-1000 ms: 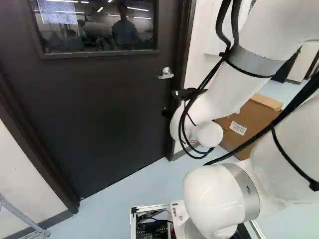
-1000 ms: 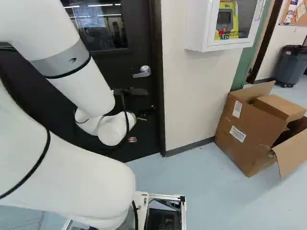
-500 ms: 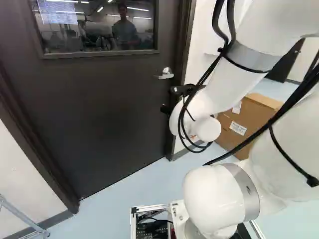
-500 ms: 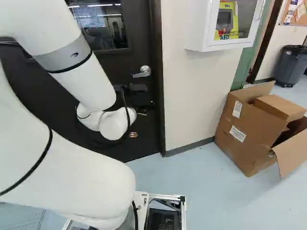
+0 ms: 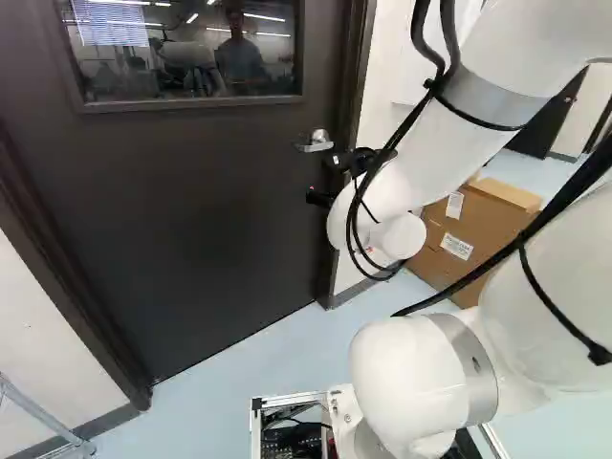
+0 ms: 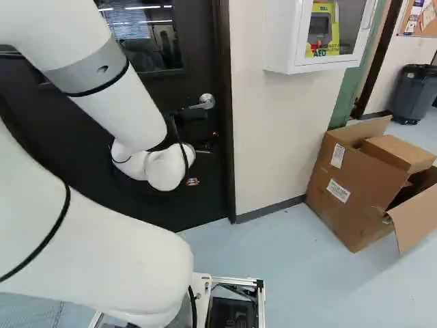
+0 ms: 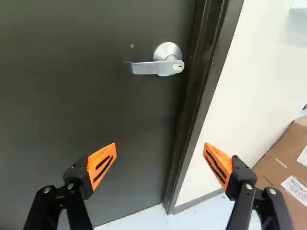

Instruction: Open the door and move inside

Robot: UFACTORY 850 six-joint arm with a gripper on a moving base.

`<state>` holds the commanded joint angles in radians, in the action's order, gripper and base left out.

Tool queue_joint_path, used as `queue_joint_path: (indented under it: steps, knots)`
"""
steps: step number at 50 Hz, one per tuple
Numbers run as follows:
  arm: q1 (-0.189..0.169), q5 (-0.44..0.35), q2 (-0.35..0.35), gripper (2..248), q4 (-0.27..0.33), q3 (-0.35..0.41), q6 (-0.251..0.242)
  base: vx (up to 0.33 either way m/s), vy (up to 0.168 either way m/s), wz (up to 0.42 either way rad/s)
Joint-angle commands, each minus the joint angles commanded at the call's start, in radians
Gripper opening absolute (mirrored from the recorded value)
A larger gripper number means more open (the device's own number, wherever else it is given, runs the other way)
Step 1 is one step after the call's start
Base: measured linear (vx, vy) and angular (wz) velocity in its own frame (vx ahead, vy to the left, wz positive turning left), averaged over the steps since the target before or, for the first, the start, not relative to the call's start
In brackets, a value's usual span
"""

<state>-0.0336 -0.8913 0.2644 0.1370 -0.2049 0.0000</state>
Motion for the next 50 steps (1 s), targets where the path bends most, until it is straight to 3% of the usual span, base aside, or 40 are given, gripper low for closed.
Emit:
queue_joint_path:
  steps: [50]
  knots:
    - [-0.084, -0.093, -0.024, 247, 0.268, -0.141, 0.0, 0.0, 0.0, 0.0]
